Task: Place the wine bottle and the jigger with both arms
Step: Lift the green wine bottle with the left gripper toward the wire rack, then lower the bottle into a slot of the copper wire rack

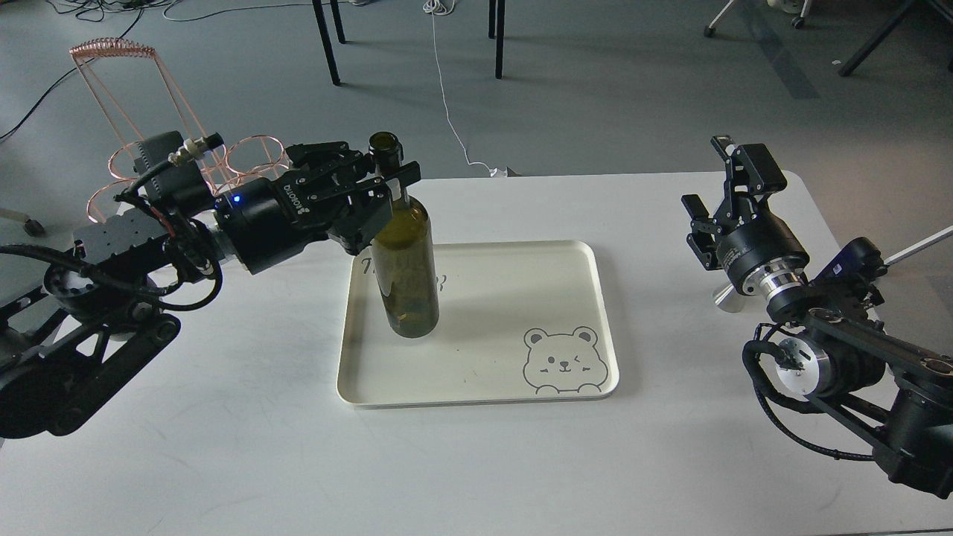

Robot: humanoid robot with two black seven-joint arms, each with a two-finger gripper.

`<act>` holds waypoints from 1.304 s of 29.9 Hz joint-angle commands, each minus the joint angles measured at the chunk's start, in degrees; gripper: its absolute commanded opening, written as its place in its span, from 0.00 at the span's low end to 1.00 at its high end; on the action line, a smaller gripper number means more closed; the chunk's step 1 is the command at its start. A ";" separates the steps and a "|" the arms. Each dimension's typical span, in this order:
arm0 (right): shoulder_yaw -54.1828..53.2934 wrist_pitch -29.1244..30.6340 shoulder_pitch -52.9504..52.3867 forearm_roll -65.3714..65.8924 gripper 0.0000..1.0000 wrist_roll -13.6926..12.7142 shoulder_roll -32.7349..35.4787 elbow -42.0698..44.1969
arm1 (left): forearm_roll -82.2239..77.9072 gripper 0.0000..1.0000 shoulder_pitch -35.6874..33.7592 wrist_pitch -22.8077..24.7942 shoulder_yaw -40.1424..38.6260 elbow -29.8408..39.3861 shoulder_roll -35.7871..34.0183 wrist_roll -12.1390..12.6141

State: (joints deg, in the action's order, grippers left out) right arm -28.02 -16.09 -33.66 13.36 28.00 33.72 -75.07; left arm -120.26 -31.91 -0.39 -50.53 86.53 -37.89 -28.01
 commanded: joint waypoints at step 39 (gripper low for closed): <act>-0.02 -0.35 0.53 0.44 0.99 0.00 -1.46 0.27 | 12.07 0.14 -23.02 7.60 6.06 -27.72 -11.42 0.01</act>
State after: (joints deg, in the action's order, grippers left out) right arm -28.03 -16.45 -33.15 13.80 28.00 32.25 -74.79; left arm -108.20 -54.83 7.19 -44.56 59.98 -49.54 -28.00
